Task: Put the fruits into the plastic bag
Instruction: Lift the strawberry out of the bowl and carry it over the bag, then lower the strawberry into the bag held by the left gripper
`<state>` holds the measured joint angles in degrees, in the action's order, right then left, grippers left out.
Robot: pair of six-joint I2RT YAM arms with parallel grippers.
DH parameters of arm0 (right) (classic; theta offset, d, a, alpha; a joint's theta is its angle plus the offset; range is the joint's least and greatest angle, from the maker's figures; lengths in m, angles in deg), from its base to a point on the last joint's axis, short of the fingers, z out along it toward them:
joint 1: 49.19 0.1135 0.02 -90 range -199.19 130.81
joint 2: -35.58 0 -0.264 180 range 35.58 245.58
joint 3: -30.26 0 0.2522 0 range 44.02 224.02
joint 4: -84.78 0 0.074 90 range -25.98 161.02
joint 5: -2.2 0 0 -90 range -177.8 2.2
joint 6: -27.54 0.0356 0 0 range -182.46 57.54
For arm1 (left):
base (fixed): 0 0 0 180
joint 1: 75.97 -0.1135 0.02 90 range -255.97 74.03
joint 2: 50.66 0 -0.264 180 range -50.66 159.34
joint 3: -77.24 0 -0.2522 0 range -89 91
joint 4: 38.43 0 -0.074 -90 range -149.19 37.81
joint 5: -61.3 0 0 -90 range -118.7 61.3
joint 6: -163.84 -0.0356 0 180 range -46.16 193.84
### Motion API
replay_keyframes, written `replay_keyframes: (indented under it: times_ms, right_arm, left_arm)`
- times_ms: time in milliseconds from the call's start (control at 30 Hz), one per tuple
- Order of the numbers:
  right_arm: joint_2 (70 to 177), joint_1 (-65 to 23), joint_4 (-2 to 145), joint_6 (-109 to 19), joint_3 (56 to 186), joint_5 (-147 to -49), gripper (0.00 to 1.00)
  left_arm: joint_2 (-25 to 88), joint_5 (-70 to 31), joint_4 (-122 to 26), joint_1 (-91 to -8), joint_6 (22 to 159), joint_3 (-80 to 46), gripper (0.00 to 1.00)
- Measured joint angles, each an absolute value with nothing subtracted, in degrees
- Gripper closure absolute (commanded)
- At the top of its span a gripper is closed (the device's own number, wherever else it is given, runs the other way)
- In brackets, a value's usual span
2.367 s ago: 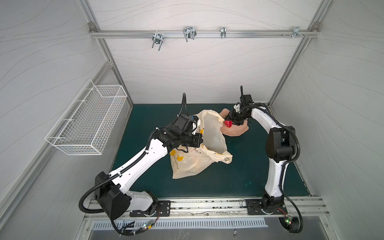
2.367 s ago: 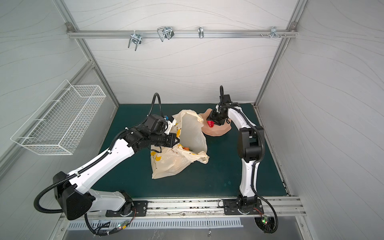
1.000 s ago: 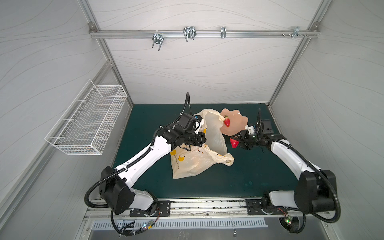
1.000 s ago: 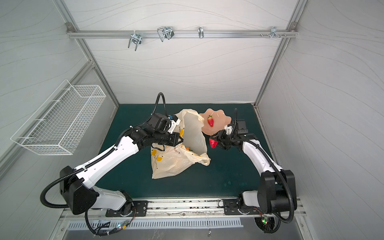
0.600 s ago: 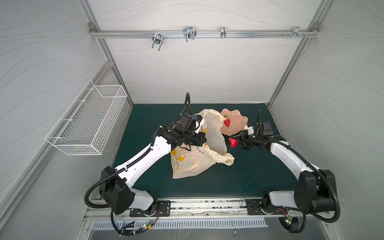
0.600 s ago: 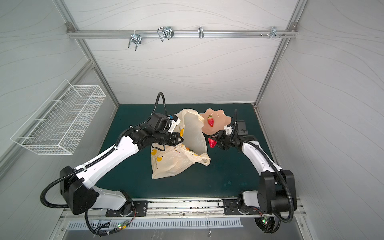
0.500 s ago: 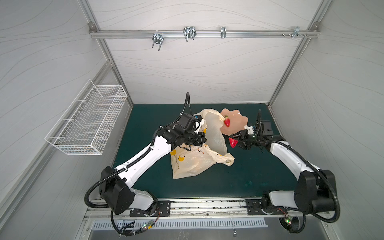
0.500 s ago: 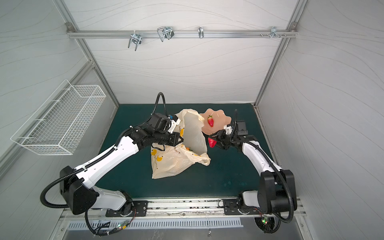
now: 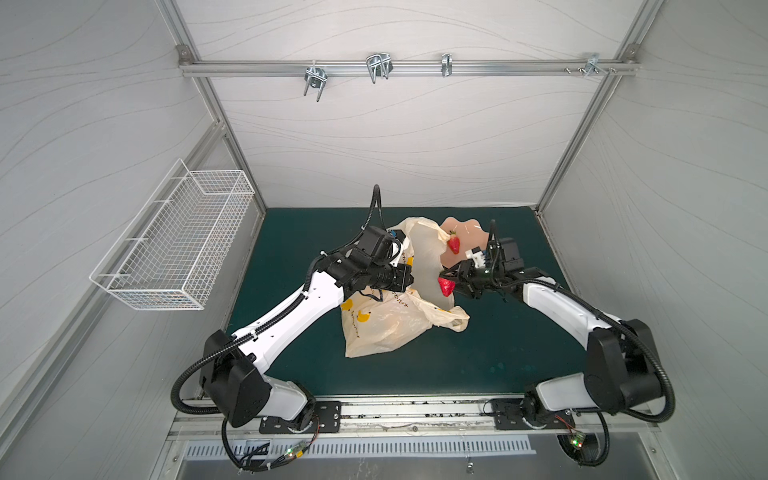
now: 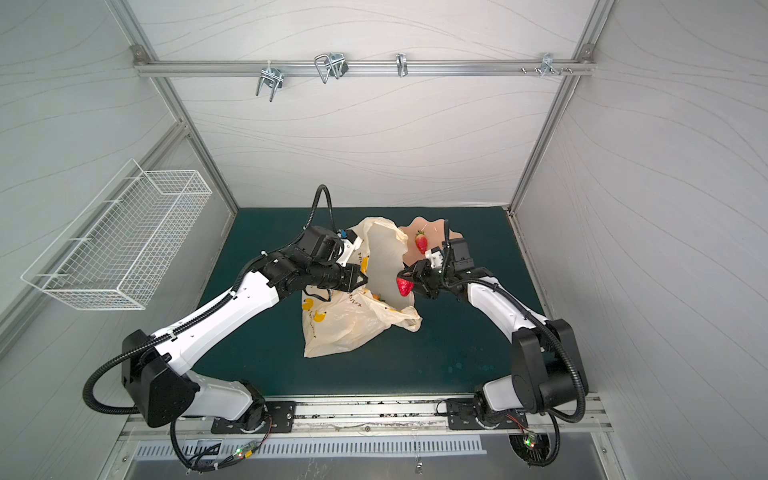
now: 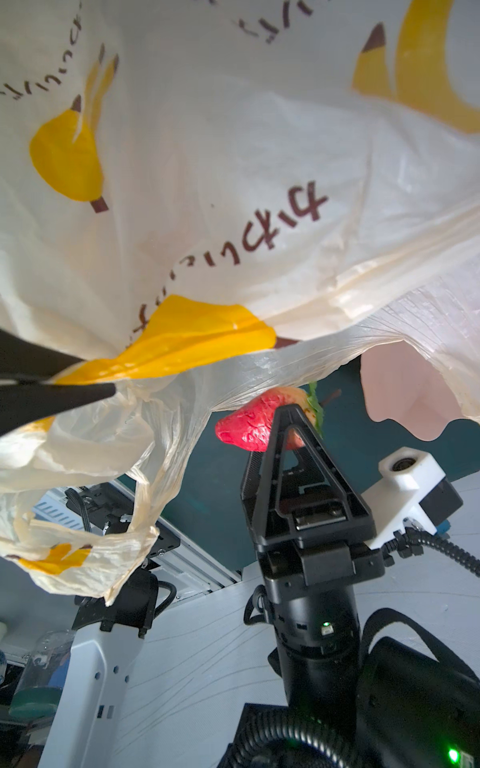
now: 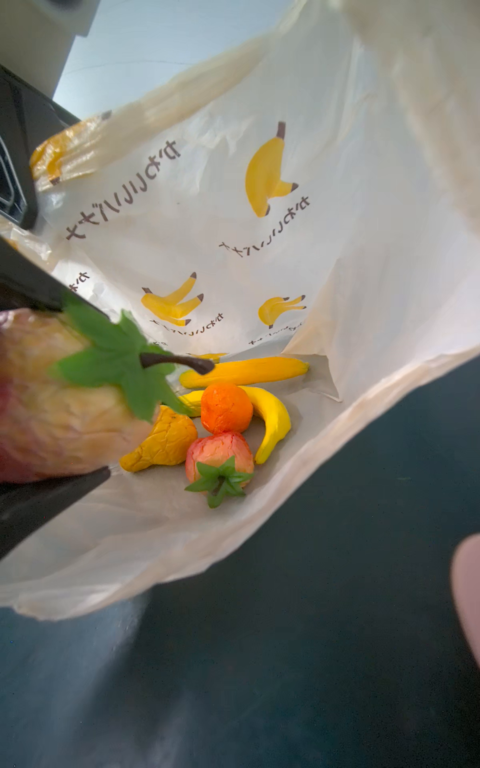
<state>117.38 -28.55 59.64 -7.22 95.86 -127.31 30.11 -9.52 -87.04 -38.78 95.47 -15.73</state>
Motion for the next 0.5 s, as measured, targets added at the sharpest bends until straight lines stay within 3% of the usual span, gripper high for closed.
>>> replay_keyframes:
  times_ms: [500]
  right_arm:
    - [128.3,-16.1,63.2,-5.3,103.4,-125.1,0.64]
  left_arm:
    - [30.3,-9.4,-87.1,-38.8,95.4,-13.9,1.00]
